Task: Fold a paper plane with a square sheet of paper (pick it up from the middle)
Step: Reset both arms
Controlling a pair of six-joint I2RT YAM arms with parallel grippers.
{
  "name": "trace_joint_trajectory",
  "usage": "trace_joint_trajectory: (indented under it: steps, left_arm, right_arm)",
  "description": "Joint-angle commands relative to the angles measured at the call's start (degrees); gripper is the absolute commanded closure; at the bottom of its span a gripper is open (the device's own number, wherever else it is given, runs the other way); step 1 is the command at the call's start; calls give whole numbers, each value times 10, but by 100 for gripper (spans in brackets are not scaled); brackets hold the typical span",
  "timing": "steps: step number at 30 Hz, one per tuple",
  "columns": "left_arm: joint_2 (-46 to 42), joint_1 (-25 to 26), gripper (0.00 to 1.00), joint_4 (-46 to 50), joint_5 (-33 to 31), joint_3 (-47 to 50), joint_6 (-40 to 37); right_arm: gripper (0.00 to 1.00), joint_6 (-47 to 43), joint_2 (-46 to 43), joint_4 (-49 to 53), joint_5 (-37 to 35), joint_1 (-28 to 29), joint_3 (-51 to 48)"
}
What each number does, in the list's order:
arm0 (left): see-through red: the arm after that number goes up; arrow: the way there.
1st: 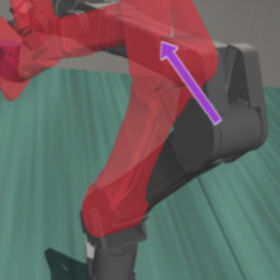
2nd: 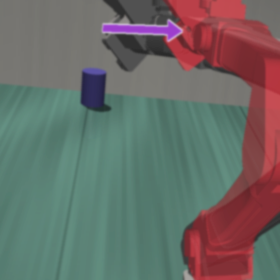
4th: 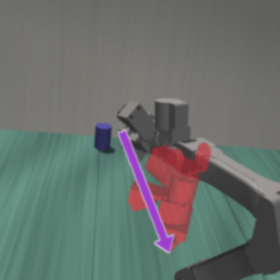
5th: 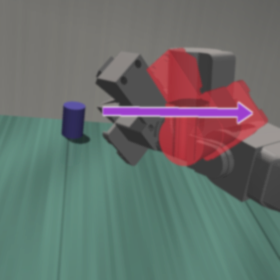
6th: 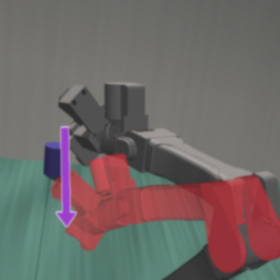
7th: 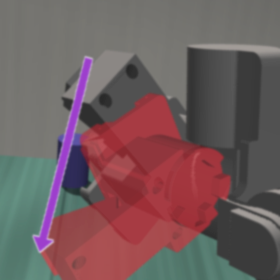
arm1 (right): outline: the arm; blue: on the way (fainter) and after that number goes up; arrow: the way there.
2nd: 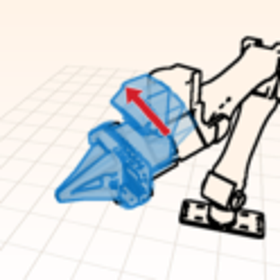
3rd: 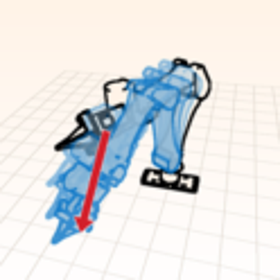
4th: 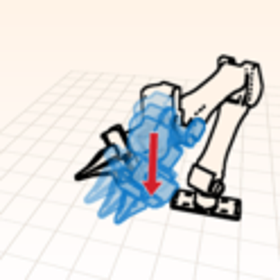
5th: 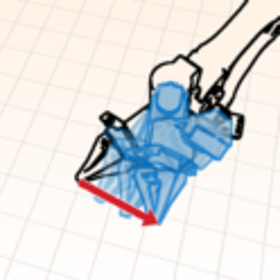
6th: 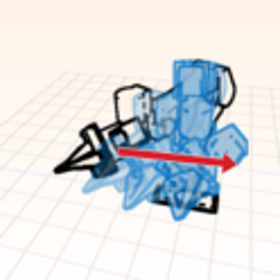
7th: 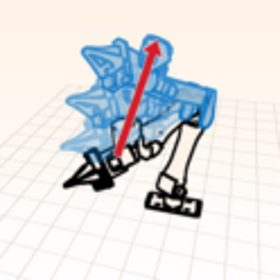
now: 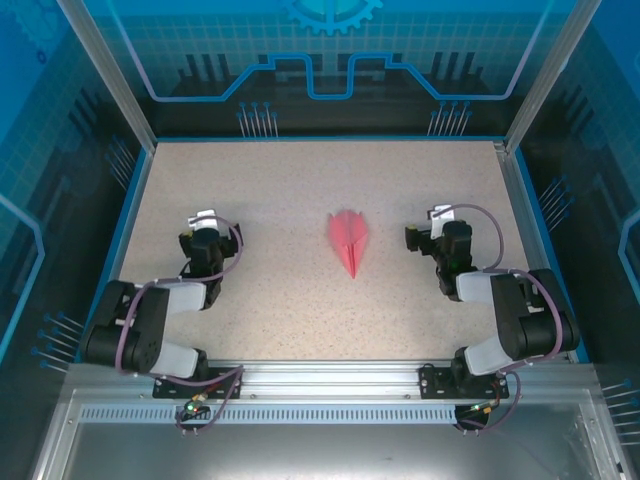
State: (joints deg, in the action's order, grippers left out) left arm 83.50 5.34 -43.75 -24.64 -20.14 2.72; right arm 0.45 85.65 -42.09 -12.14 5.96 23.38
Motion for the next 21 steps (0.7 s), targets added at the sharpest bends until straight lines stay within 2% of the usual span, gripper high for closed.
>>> trace_joint_trajectory:
  steps: [1,2,3,4,6,21]
  left_arm:
    - [38,-11,2,-81,81,-10,-26]
    - [29,-16,2,-47,105,-15,-24]
    - [39,-17,2,-67,103,-15,-27]
    - [35,-24,2,-36,99,-27,-15]
    - [32,-40,2,-37,120,-23,-1]
    - [33,-39,1,-39,118,-23,-3]
  right_arm:
    - [1,20,4,-44,-63,2,-4]
    - [0,20,3,-43,-63,2,-4]
    - [1,20,4,-44,-63,3,-4]
    - [0,20,3,-43,-63,3,-4]
    - [1,20,4,-42,-62,2,-4]
    - [1,19,3,-41,-61,2,-3]
